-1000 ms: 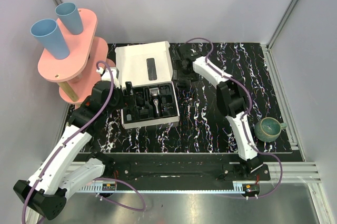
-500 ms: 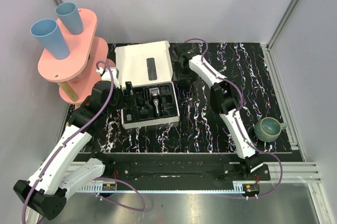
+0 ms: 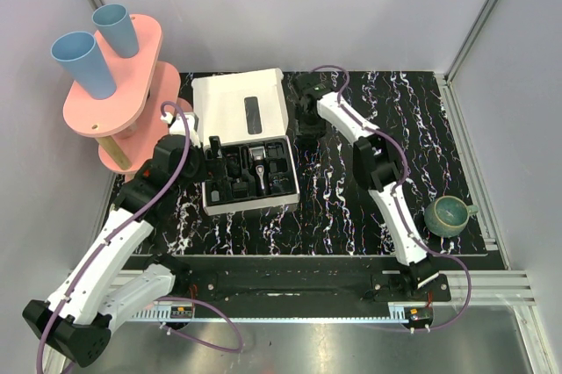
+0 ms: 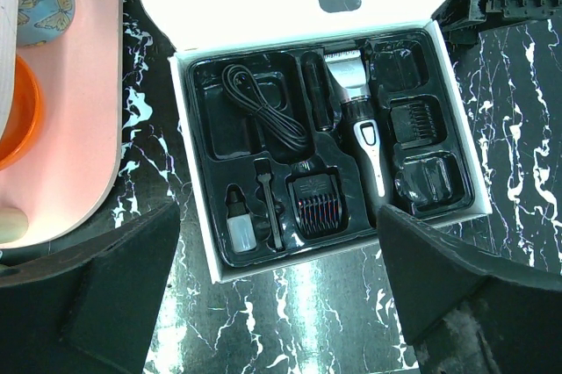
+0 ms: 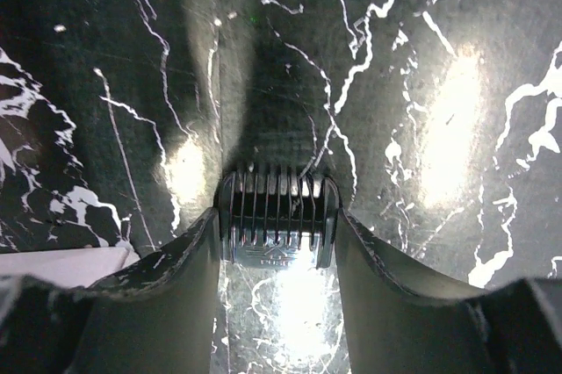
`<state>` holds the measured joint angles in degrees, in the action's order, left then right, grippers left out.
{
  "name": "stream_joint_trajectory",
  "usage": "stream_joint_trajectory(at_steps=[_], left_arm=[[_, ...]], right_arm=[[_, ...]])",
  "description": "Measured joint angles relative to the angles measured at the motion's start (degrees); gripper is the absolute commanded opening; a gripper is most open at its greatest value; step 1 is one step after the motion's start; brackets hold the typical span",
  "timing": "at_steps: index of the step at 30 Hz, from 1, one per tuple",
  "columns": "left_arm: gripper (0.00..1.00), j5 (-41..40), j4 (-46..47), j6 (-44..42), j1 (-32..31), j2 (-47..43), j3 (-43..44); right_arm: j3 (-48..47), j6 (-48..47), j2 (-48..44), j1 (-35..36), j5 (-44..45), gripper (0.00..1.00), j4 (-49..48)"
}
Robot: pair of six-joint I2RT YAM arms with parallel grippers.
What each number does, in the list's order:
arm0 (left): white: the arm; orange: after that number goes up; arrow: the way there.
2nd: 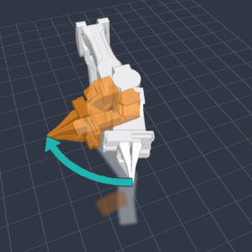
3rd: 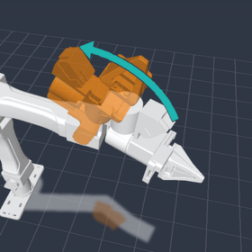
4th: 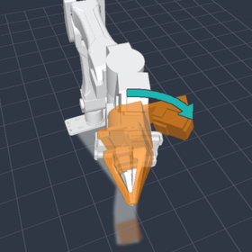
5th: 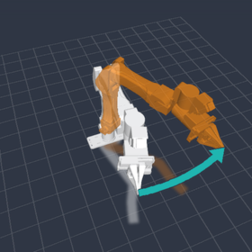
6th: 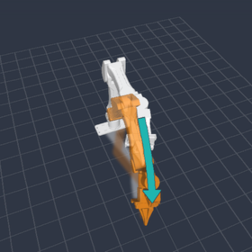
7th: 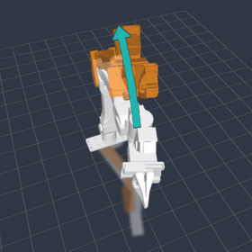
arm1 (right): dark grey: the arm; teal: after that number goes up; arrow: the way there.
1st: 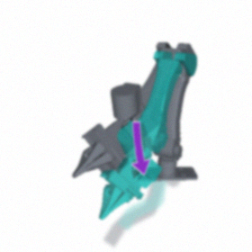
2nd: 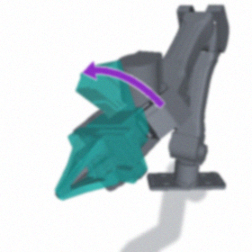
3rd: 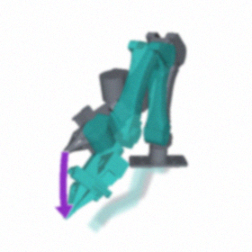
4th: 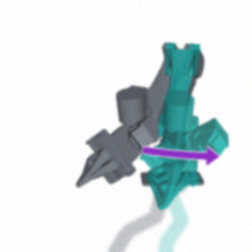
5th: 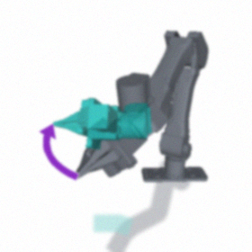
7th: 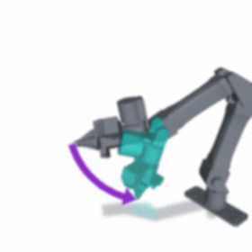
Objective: Sort the hair-cutting tools
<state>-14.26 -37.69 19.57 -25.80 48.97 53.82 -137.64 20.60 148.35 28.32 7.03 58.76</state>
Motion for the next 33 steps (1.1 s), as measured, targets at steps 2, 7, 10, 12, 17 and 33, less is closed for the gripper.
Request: stream_joint_trajectory(at_steps=[2, 7, 10, 12, 17, 33], left_arm=[[0.99, 0.1, 0.0, 0.2, 0.0, 0.0, 0.0], [0.99, 2.7, 0.8, 1.5, 0.0, 0.2, -0.2], [0.99, 7.8, 6.3, 4.5, 0.0, -1.2, -3.5], [0.99, 11.4, 10.7, 7.0, -0.2, -2.2, -6.7], [0.99, 16.2, 23.8, 12.5, -6.0, -2.0, -14.3], [0.84, 10.3, 60.0, 9.6, -23.4, 14.1, -13.4]], right_arm=[[2.8, 0.4, -1.5, 0.0, 0.4, 0.29, -1.3], [15.0, 2.3, -9.2, 0.0, 1.8, 0.28, -5.4], [25.5, 4.1, -17.5, 0.0, 2.4, 0.28, -10.1], [32.1, 5.8, -24.5, -0.1, 2.4, 0.28, -12.8], [43.3, 12.3, -41.9, -0.2, -0.4, 0.27, -19.0], [64.5, 39.6, -72.2, -0.2, -17.3, 0.25, -32.8]])
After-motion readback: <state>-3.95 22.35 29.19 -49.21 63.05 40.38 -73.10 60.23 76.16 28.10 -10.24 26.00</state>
